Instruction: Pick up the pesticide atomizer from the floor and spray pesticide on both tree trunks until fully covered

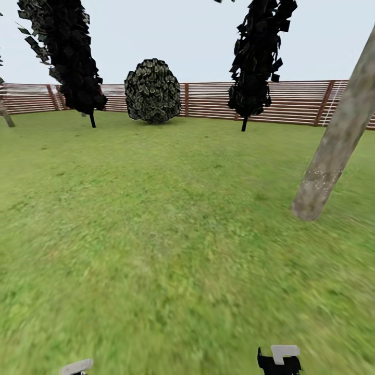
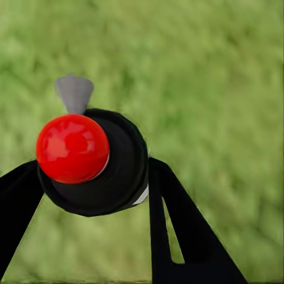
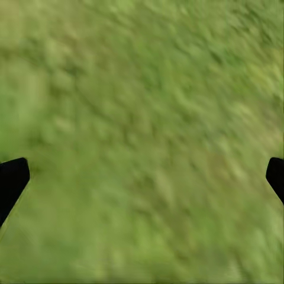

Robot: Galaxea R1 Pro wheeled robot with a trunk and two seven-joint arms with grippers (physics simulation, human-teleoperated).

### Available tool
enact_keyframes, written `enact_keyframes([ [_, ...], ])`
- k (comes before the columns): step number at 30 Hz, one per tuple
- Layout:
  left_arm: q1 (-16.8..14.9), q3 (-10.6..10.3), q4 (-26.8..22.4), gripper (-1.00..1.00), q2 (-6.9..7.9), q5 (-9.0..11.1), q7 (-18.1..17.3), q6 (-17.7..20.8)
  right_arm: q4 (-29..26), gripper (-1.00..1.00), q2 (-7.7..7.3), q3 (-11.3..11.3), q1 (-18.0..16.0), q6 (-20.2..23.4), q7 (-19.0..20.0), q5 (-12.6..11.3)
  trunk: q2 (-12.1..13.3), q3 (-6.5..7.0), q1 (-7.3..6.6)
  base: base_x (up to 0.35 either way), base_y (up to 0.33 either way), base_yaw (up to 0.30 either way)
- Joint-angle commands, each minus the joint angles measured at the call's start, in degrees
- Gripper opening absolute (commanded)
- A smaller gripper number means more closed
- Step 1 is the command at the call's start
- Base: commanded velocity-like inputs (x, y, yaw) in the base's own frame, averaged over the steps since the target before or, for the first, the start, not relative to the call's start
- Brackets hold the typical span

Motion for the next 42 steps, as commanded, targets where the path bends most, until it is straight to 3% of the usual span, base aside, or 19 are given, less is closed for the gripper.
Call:
enact_keyframes([
  [1,0.0,0.02,0.01,-1.0,0.0,0.02,0.0,0.0,0.0,1.0,0.0,0.01,0.0,0.0,0.0,0.0,0.0,0.0,0.0,-0.016,0.011,0.276],
  [42,0.0,0.02,0.07,-1.0,0.0,-0.01,0.0,0.0,0.0,1.0,0.11,0.01,0.09,0.0,0.02,0.04,0.0,-0.73,0.0,0.0,0.0,0.276],
])
